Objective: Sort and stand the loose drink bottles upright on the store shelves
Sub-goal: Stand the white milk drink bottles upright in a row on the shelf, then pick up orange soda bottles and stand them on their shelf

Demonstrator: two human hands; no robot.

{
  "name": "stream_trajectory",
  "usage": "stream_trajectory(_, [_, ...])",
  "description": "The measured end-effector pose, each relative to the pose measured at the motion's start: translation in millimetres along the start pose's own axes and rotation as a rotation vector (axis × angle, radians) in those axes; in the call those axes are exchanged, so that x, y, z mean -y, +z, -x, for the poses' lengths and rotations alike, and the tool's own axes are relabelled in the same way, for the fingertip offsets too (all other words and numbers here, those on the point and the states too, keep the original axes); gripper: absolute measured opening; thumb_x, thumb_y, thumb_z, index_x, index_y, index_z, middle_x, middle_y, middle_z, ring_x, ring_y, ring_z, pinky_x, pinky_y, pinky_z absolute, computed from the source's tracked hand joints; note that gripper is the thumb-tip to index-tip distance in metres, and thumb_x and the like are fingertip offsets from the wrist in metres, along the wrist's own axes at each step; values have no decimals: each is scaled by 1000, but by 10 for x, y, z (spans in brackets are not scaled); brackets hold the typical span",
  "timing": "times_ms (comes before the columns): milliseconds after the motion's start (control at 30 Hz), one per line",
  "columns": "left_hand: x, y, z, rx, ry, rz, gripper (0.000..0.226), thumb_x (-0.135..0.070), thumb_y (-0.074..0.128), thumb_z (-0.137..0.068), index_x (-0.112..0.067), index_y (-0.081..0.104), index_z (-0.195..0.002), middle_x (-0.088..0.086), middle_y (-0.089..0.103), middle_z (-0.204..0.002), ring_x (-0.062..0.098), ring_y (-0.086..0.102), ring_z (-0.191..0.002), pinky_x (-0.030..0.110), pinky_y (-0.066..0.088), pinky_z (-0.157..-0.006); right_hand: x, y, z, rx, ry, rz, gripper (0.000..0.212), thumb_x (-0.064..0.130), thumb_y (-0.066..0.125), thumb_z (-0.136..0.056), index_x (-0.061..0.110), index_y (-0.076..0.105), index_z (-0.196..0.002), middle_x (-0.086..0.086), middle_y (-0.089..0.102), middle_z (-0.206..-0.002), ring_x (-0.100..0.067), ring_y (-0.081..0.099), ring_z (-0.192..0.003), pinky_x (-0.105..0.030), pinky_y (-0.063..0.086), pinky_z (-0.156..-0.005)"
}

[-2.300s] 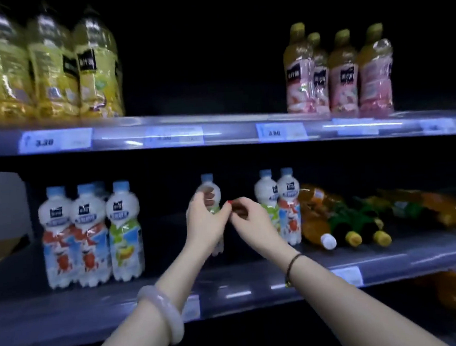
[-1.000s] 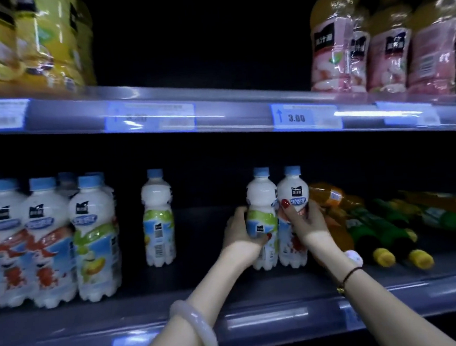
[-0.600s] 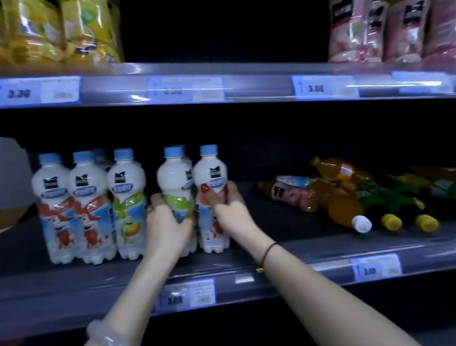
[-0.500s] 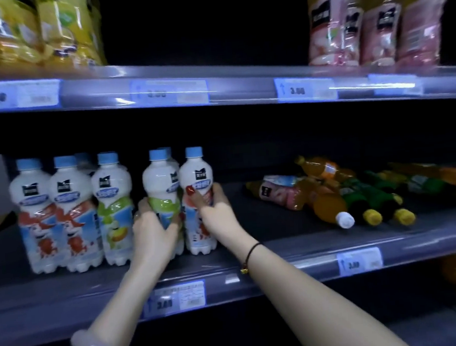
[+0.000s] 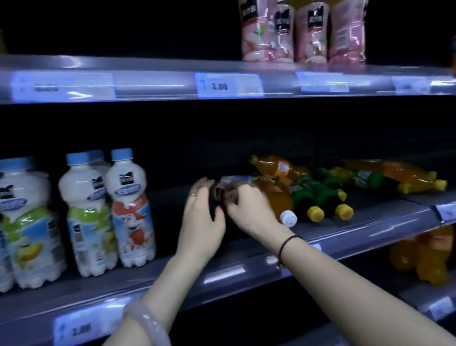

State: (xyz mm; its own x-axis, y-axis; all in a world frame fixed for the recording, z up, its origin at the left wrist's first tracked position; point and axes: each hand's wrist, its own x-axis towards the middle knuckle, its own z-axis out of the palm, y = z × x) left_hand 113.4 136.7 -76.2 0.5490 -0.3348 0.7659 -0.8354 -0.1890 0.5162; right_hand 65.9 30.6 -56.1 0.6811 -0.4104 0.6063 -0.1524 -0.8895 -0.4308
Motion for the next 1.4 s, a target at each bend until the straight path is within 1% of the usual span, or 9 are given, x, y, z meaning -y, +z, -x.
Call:
stream_trajectory(133, [-146, 716, -257, 378, -25, -4, 52, -5, 47, -77, -14, 49, -127, 12, 51, -135, 27, 44, -130, 23, 31, -109, -672, -369, 15, 286, 91, 607, 71, 36, 62, -80, 8, 32, -137, -22, 48, -132, -40, 49, -118, -40, 43, -91])
stream_trajectory(267, [-364, 1178, -470, 590, -54, 48, 35, -20, 51, -87, -23, 50, -122, -5, 51, -125, 10, 46, -121, 11, 29, -94, -1006, -547, -106, 295, 7, 259, 55, 19, 61, -77, 6, 46, -129, -18, 62, -116, -37, 61, -106, -34, 50, -82])
stream_trajectory(367, [-285, 1404, -598, 469, -73, 103, 63, -15, 67, -68, -33, 42, -122, -4, 51, -131, 13, 45, -128, 17, 32, -104, -1169, -810, -310, 171, 119, -119, 40, 26, 67, -69, 16, 66, -107, -6, 72, -94, -24, 68, -89, -23, 52, -71])
stream_trajectory(500, [-376, 1503, -751, 190, -200, 252, 71, -13, 82, -59, -30, 44, -117, -16, 56, -101, 5, 56, -96, 1, 39, -75, -1397, -1082, -964, 172, 312, -630, 34, 40, 63, -82, 8, 68, -71, 0, 63, -51, -14, 57, -39, -19, 40, -43])
stream_trajectory(700, [-335, 1481, -895, 90, -229, 261, 62, -11, 85, -62, -24, 51, -113, -12, 60, -99, -4, 56, -89, 3, 43, -66, -2104, -569, -1723, 374, 198, 52, 61, 43, 61, -83, 8, 46, -130, -12, 58, -126, -29, 57, -112, -33, 48, -91])
stream_trajectory(800, [-300, 1519, -1006, 103, -241, 305, 65, -13, 88, -56, -26, 54, -109, -9, 63, -101, 2, 60, -93, 17, 47, -76, -2098, -203, -1923, 518, 163, 167, 70, 45, 52, -87, 18, 27, -146, -11, 45, -143, -33, 40, -132, -45, 25, -114])
stream_trajectory(1033, [-208, 1505, -1043, 151, -255, 335, 69, -17, 86, -55, -23, 55, -115, -5, 64, -106, 10, 61, -98, 28, 51, -84, -2187, -188, -2038, 632, 26, 279, 55, 56, 52, -77, 33, 50, -127, -9, 48, -140, -36, 36, -135, -50, 29, -112])
stream_trajectory(1133, [-265, 1474, -986, 182, -224, 314, 64, -11, 85, -60, -28, 53, -114, -9, 61, -105, 6, 59, -98, 25, 50, -83, -2304, -296, -1937, 527, -52, 146, 45, 48, 65, -72, 27, 55, -111, -4, 62, -114, -27, 60, -108, -36, 51, -89])
stream_trajectory(1400, [-268, 1477, -897, 169, -201, 278, 73, -27, 87, -52, -36, 52, -116, -9, 63, -109, 14, 61, -104, 36, 50, -90, -2442, -594, -1517, 185, -182, -139, 63, 21, 78, -70, 10, 48, -125, -8, 53, -119, -25, 51, -114, -31, 41, -93])
